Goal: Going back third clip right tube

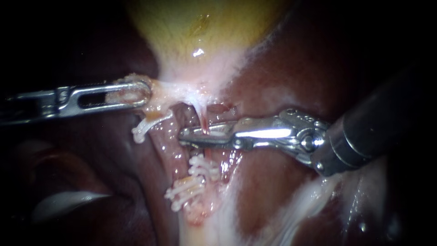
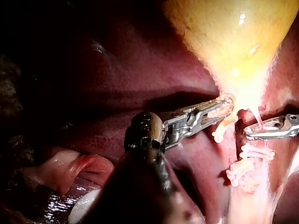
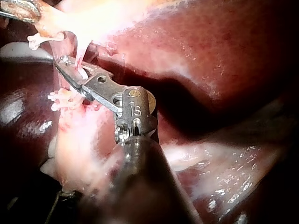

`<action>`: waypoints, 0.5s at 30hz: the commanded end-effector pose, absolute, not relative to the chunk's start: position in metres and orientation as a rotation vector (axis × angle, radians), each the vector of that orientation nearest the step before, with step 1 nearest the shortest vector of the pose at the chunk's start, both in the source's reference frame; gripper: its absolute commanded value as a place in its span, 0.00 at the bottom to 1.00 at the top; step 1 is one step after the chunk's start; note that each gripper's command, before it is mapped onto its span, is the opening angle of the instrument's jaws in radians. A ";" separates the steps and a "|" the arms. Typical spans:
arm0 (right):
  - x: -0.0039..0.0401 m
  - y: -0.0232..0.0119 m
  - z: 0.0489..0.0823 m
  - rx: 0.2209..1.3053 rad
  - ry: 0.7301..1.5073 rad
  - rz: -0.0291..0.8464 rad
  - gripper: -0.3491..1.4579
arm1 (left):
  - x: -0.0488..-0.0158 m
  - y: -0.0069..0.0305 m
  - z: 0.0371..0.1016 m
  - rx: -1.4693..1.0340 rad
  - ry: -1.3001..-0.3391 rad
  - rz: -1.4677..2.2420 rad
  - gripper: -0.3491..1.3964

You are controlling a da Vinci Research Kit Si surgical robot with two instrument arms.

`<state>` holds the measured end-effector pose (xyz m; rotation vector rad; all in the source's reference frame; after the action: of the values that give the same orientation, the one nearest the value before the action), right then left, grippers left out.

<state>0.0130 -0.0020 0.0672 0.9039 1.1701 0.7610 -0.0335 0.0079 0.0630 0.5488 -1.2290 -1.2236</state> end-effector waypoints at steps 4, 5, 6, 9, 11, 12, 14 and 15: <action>0.0131 -0.0021 0.0672 0.907 1.171 0.757 0.00 | -0.0335 0.0079 0.0630 0.548 -1.229 -1.224 0.00; 0.0131 -0.0021 0.0671 0.908 1.171 0.756 0.00 | -0.0335 0.0079 0.0630 0.548 -1.229 -1.224 0.00; 0.0132 -0.0022 0.0671 0.909 1.172 0.754 0.00 | -0.0335 0.0078 0.0630 0.548 -1.229 -1.224 0.00; 0.0133 -0.0024 0.0668 0.914 1.173 0.748 0.00 | -0.0335 0.0078 0.0629 0.548 -1.229 -1.224 0.00; 0.0134 -0.0024 0.0668 0.923 1.175 0.740 0.00 | -0.0335 0.0078 0.0629 0.547 -1.229 -1.224 0.00; 0.0134 -0.0024 0.0668 0.928 1.176 0.734 0.03 | -0.0336 0.0078 0.0629 0.547 -1.229 -1.224 0.00; 0.0135 -0.0025 0.0669 0.910 1.189 0.708 0.22 | -0.0336 0.0078 0.0629 0.547 -1.229 -1.224 0.00; 0.0136 -0.0024 0.0670 0.897 1.198 0.687 0.29 | -0.0336 0.0078 0.0628 0.547 -1.229 -1.224 0.00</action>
<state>0.0137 -0.0024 0.0669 0.8913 1.2019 0.6731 -0.0336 0.0077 0.0629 0.5471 -1.2288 -1.2244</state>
